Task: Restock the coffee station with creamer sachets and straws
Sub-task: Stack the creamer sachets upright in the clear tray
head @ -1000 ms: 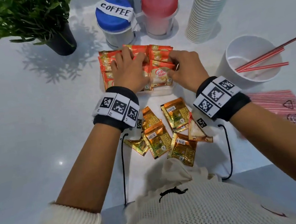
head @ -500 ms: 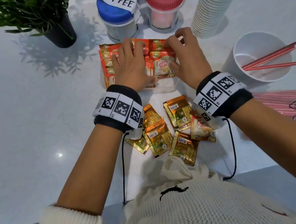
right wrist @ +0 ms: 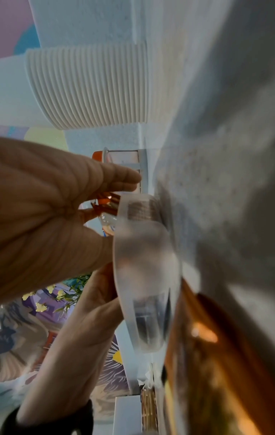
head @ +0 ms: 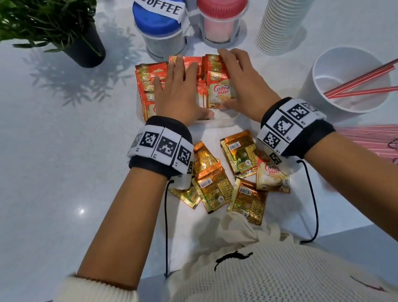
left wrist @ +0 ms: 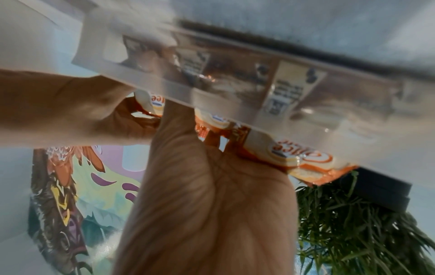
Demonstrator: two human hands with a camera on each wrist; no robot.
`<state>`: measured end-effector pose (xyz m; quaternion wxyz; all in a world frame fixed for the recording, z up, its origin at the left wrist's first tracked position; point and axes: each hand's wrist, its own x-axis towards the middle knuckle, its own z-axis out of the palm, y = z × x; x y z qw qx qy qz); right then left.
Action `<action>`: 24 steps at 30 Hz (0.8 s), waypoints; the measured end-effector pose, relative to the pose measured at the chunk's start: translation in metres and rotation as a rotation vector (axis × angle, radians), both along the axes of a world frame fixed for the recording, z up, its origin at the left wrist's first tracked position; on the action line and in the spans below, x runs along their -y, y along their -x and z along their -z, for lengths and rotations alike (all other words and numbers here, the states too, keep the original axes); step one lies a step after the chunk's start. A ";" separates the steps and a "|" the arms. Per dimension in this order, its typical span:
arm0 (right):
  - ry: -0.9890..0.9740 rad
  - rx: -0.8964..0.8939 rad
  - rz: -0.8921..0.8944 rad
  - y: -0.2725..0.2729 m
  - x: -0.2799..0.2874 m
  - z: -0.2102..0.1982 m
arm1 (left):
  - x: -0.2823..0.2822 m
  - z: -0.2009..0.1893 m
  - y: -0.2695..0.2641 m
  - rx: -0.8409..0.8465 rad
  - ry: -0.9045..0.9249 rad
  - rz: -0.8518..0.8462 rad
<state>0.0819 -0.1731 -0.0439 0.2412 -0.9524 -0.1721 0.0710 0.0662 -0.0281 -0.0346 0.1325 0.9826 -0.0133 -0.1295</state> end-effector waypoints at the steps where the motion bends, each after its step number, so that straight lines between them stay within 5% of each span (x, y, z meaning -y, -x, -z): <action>1: -0.013 -0.011 0.008 0.000 0.001 0.000 | 0.000 0.000 0.001 0.020 0.019 -0.007; 12: -0.090 -0.020 0.148 0.029 0.021 -0.023 | 0.008 -0.010 0.035 0.432 0.264 -0.038; 17: 0.059 -0.196 0.286 0.051 0.031 -0.017 | 0.015 -0.006 0.051 0.382 0.413 0.009; 24: 0.253 -0.348 0.221 0.076 0.019 -0.002 | 0.021 0.005 0.065 0.223 0.456 -0.009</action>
